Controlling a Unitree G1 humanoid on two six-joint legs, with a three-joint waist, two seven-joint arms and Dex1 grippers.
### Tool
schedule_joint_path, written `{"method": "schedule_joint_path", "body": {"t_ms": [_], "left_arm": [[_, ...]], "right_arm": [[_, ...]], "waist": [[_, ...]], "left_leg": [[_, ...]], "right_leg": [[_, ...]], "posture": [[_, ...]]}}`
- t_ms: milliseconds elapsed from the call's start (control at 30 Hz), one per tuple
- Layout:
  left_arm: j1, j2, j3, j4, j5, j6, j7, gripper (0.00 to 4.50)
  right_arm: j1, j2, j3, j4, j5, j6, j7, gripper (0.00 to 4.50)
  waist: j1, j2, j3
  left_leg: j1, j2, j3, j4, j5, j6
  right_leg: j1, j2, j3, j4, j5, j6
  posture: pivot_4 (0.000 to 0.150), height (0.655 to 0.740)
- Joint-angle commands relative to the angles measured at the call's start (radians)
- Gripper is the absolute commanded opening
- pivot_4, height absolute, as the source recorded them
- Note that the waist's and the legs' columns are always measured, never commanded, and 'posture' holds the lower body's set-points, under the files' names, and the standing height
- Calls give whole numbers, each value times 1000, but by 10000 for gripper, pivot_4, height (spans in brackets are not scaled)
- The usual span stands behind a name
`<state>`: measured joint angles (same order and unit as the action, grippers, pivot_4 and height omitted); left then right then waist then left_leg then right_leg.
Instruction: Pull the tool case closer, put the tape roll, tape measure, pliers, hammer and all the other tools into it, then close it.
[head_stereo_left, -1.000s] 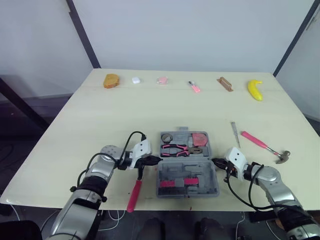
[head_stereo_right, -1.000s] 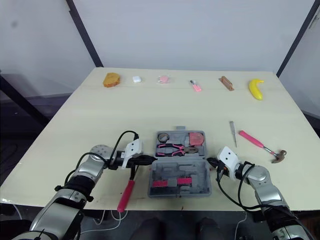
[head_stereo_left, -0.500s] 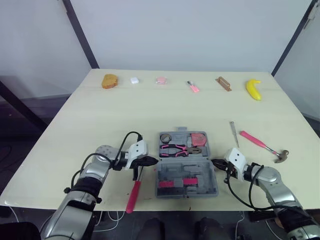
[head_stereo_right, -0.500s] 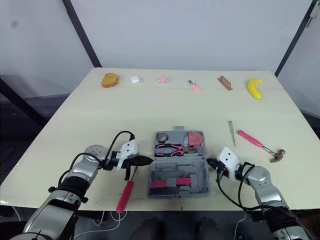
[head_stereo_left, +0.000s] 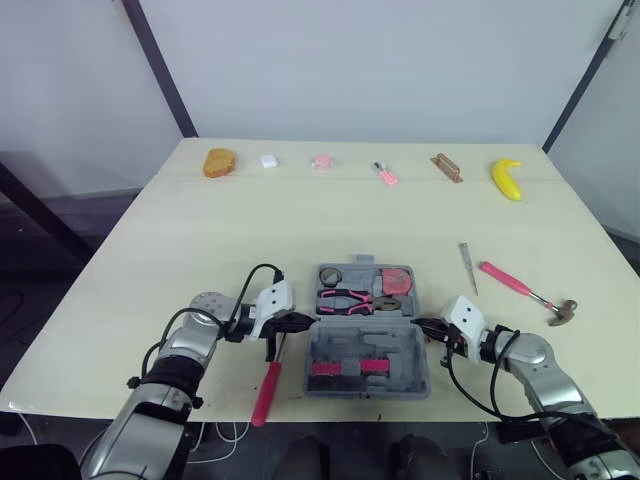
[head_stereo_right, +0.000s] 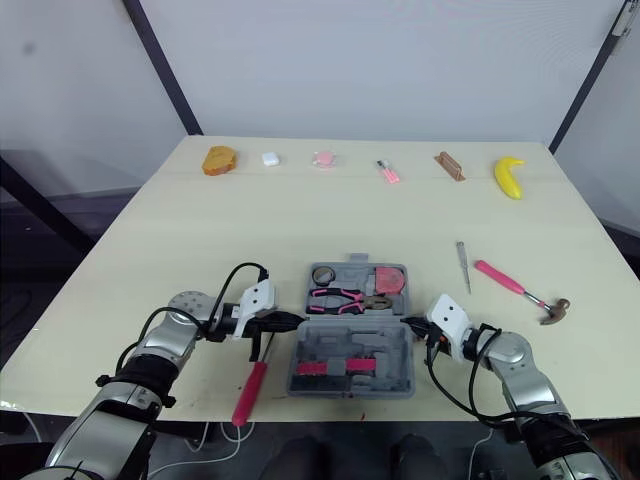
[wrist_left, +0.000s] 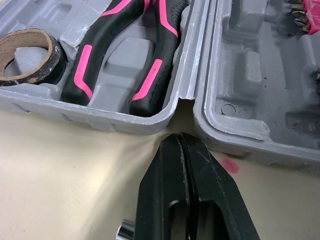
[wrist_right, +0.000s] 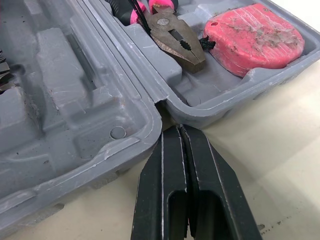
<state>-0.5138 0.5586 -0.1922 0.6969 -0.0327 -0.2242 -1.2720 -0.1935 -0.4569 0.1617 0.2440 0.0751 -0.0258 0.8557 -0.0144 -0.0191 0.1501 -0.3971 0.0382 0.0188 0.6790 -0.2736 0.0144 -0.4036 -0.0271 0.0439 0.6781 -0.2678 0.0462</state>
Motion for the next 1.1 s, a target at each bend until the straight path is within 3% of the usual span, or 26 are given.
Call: {"method": "schedule_joint_path", "body": {"t_ms": [33,200,567,733,967,1100], "left_arm": [[4,-1,5,-5,-2,-3,3,0],[13,19,30,-24,-27,-6,-5,0],[144,65,250,-244,-279,139,-2,0],[285,117,410,-335,-387,225,54,0],[522,148,576,-444,-441,261,132,0],[659,139,663,-490,-457,260,178,10759]], "right_arm": [[-5,-2,3,-37,3,-8,6,347],[14,-40,-34,-35,16,-17,11,347],[130,-83,-195,-103,155,-6,10,347],[248,-106,-351,-123,251,-35,5,347],[413,-124,-555,-120,348,-60,6,347],[488,-138,-661,-73,379,-100,27,0]], "waist": [[0,0,0],[1,0,0],[1,0,0],[0,0,0],[1,0,0],[1,0,1]], "left_leg": [[0,0,0,0,0,0],[0,0,0,0,0,0],[0,1,-1,0,0,0],[0,1,-2,0,0,0],[2,2,-3,-4,0,0],[2,2,-2,-6,0,0]], "right_leg": [[0,0,0,0,0,0],[0,0,0,0,0,0],[0,-1,0,0,0,0],[0,-1,0,0,0,0],[0,-4,1,-1,0,0],[0,-5,2,-3,0,0]], "posture": [[1500,7400],[1500,7400],[1500,7400],[1500,7400],[1500,7400],[1500,7400]]}}
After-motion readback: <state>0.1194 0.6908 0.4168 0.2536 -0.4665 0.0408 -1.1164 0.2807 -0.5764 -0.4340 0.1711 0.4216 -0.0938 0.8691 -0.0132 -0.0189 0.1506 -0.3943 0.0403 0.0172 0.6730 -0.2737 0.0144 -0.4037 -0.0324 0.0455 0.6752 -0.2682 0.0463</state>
